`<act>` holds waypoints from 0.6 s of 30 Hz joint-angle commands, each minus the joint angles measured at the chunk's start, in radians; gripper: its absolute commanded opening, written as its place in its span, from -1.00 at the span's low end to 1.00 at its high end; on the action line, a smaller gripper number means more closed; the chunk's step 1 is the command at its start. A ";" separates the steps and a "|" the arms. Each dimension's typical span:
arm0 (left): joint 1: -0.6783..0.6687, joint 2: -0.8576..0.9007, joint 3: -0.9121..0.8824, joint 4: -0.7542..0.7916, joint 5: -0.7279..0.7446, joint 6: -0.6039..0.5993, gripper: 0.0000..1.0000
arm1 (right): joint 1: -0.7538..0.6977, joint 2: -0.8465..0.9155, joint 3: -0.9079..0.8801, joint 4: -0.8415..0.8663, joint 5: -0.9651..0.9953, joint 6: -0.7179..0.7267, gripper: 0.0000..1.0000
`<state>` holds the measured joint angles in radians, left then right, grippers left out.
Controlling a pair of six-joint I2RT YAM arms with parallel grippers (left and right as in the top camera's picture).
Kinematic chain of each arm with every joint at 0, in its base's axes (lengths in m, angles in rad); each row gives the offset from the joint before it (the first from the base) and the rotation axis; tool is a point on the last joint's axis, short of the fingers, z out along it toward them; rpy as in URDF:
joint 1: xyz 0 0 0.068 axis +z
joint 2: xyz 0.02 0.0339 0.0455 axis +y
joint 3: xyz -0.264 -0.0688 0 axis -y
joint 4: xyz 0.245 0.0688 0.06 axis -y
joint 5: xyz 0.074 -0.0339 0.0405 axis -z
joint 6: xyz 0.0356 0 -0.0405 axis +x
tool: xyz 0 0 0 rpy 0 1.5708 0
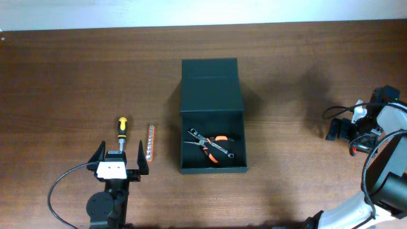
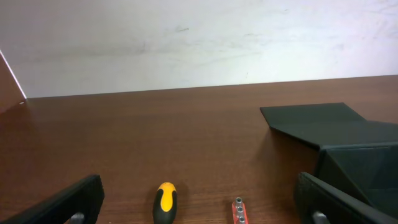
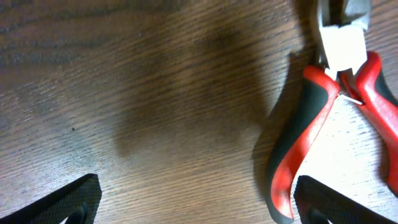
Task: Pack container
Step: 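Lower the right gripper over the red-black pliers and close on them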
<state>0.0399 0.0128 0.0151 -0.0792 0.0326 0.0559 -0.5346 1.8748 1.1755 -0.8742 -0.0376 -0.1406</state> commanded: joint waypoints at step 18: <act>0.004 -0.007 -0.006 -0.002 -0.003 -0.003 0.99 | 0.004 0.012 -0.010 0.002 0.076 -0.008 0.97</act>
<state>0.0399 0.0128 0.0151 -0.0792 0.0326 0.0559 -0.5346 1.8748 1.1755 -0.8734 0.0181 -0.1425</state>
